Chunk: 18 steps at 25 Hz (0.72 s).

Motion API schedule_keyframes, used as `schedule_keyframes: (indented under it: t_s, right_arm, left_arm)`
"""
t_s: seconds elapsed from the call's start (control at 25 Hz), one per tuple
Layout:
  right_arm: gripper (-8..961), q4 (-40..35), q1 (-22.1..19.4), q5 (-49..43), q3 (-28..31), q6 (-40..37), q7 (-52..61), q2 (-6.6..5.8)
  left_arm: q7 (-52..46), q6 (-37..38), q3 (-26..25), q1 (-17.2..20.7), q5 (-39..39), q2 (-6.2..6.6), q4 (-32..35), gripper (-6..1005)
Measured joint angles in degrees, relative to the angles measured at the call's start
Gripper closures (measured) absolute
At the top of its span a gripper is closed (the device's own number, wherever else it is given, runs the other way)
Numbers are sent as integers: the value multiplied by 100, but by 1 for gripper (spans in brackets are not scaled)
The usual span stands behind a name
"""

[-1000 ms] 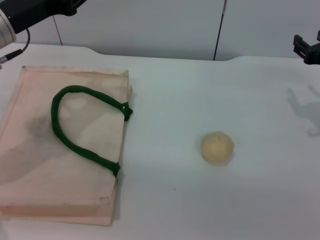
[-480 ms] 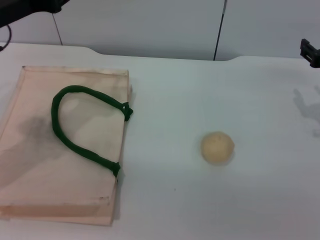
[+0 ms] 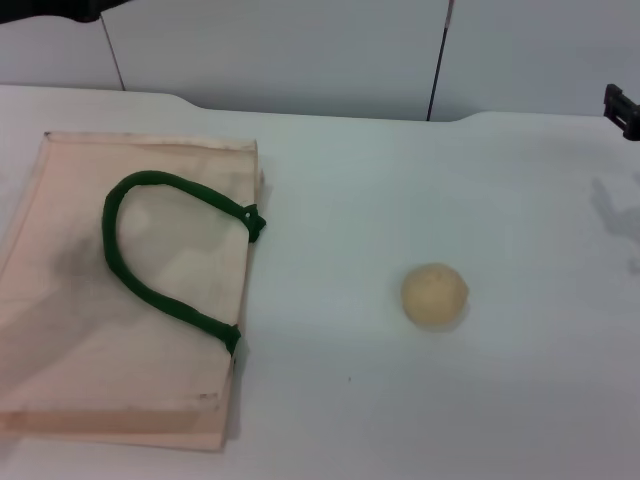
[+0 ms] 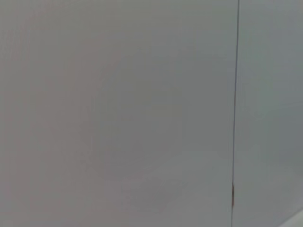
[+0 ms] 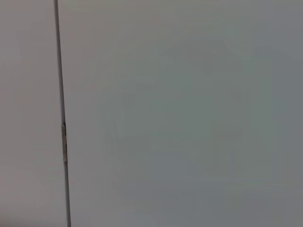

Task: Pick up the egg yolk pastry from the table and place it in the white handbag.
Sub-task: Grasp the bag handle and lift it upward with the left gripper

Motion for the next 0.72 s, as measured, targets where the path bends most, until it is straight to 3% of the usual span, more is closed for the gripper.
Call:
schedule_keyframes:
  t_s: [0.32,0.56,0.72]
  right_arm:
    - [360,-1,36,4,-1,9,4,0]
    - [360,-103,122,26,-1,17,7,-6]
    - [361,-137,134,33,13,18,7,-8]
  left_arm:
    - [-1201,-1302,20,-444,2157,14,984,572]
    - [-1214,-1705,237,-712,2788,17,1037,565]
    - [-1269,-1723,794,-715,3342,22,1039,565]
